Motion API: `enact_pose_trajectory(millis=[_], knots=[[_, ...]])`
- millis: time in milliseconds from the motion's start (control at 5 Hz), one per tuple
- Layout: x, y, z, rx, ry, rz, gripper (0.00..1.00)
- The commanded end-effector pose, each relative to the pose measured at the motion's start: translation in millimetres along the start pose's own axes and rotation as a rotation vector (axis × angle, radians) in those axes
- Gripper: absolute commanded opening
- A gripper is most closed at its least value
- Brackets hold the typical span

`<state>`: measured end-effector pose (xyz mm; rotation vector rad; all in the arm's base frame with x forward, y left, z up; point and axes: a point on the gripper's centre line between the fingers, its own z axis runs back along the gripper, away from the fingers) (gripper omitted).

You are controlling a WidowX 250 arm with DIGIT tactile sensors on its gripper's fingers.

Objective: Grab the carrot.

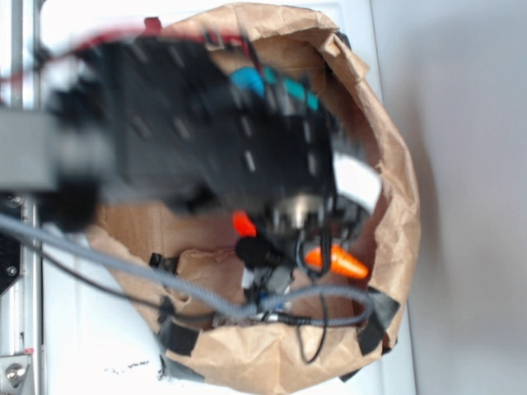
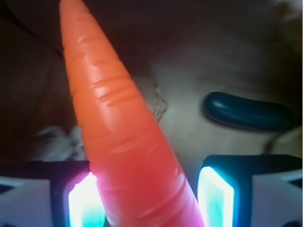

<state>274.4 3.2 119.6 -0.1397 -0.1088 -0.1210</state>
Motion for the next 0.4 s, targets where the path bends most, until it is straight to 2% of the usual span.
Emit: enact_pose_trajectory(millis=[0, 200], knots=[[0.8, -8.4, 71.5, 0.033, -0.101, 0.031, 0.0], [-5.0, -10.8, 74.8, 0.078, -0.077, 0.036, 0.0]])
